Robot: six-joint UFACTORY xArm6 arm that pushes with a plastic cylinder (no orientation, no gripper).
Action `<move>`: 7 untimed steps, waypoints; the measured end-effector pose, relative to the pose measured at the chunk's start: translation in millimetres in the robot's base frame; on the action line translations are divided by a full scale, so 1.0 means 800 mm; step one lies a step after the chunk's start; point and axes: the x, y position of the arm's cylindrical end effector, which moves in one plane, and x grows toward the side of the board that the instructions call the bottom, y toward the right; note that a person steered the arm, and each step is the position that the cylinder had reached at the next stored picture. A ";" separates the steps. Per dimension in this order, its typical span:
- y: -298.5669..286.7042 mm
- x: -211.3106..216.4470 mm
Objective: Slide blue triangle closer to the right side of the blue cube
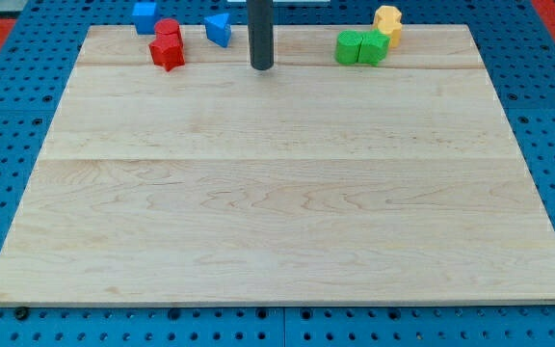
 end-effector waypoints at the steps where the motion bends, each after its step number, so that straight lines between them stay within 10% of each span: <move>1: -0.002 -0.032; 7: -0.081 -0.090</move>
